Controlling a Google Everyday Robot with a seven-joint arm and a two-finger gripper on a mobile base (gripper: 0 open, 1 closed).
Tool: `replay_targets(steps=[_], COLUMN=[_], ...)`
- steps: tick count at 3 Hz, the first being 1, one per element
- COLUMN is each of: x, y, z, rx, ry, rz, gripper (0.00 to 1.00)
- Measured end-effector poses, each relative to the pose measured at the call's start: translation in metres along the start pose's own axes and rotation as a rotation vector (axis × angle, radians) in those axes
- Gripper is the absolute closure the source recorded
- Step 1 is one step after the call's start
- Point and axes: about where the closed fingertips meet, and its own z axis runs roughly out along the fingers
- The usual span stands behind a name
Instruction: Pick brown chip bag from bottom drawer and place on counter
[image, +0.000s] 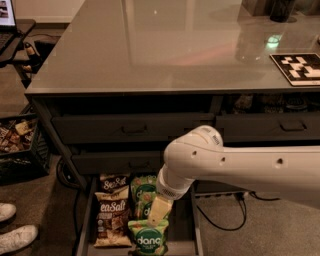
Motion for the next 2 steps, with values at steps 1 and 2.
replay_targets(steps=[1,2], x=[-0.018,-0.034], y=[0.001,0.009], z=[0.054,0.103], rx=[-0.077,-0.184], ry=[-0.047,-0.077], rz=[0.05,0.081], gripper=[0.0,0.0])
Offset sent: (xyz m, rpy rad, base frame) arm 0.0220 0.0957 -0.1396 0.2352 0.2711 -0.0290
